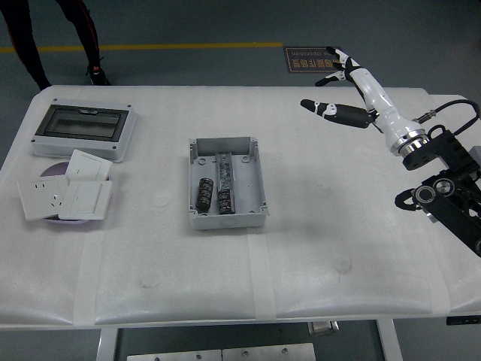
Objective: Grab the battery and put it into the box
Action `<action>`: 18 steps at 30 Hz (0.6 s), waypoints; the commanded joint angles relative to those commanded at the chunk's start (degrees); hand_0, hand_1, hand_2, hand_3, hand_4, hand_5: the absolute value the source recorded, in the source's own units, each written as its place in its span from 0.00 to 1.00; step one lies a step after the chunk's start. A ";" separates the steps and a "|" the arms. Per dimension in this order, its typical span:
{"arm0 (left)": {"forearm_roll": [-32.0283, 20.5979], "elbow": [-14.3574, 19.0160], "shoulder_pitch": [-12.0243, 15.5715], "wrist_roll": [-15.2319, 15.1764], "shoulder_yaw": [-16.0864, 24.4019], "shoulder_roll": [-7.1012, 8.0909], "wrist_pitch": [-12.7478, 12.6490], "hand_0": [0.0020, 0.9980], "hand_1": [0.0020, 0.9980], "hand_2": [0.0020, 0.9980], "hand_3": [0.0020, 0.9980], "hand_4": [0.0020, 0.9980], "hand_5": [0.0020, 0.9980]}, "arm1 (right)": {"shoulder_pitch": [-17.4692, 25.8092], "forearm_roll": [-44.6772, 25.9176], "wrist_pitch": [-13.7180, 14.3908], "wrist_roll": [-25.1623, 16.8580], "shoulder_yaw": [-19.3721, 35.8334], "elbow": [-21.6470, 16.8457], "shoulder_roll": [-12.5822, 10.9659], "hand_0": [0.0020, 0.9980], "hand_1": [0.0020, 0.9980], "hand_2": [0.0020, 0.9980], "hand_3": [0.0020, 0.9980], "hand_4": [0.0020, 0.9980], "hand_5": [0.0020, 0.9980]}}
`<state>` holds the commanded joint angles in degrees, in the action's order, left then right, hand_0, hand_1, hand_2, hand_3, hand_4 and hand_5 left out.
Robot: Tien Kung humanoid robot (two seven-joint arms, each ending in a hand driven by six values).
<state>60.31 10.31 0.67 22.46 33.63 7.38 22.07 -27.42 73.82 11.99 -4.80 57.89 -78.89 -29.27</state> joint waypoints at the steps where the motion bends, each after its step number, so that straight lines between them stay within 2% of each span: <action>1: -0.03 0.00 -0.02 0.00 -0.01 -0.02 0.00 0.73 0.70 0.43 0.50 0.25 0.00 | 0.51 -1.42 -0.53 -0.43 1.53 0.18 -0.01 0.99 0.87 0.92 1.00 0.96 0.49; 11: -0.24 0.00 0.04 0.10 0.02 -0.15 0.03 0.73 0.70 0.44 0.50 0.25 0.00 | 5.36 -15.81 -4.35 -3.14 17.38 1.93 -0.37 0.98 0.86 0.90 1.00 0.95 0.48; 18: -1.23 0.00 0.02 0.06 -0.82 -0.15 -0.05 0.73 0.71 0.44 0.51 0.26 0.00 | 6.72 -21.60 -5.23 -3.87 24.65 2.47 -0.48 0.98 0.84 0.90 1.00 0.96 0.49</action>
<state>59.08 10.31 0.70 22.52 32.81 7.23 22.02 -20.70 52.23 6.76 -8.67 82.54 -76.42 -29.75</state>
